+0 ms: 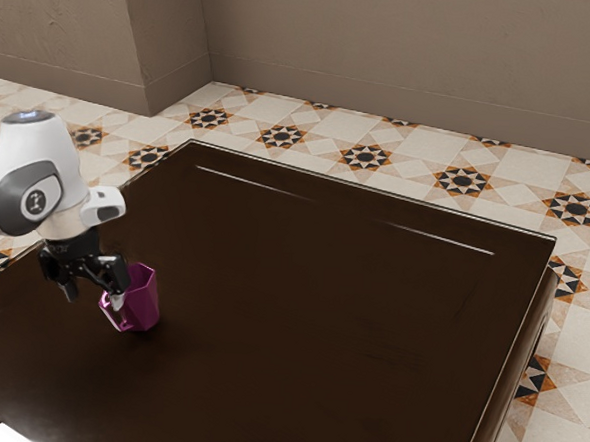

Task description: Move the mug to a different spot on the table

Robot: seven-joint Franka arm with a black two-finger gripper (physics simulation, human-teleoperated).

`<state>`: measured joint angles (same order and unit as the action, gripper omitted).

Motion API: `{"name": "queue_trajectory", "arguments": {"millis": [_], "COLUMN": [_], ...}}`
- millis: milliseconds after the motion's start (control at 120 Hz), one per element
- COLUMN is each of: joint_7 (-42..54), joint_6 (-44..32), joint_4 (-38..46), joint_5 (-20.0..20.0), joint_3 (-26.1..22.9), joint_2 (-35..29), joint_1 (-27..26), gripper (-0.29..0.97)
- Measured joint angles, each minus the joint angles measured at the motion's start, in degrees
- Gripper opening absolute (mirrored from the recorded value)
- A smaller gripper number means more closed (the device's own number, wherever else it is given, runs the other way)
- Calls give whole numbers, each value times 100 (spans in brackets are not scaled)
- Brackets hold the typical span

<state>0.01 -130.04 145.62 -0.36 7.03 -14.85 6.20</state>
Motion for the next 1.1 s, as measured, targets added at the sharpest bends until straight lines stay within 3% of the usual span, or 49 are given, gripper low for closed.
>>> {"name": "queue_trajectory", "arguments": {"millis": [233, 442, 692, 1100], "joint_7": [-173, -123, -19, 48], "joint_6": [-1178, -1859, -2212, -2718], "joint_4": [116, 133, 277, 353], "joint_5": [428, 560, 585, 580], "joint_3": [2, 0, 0, -1], "joint_2": [715, 1050, 1053, 1006], "joint_1": [158, 137, 51, 66], "gripper": [64, 61, 38, 16]}}
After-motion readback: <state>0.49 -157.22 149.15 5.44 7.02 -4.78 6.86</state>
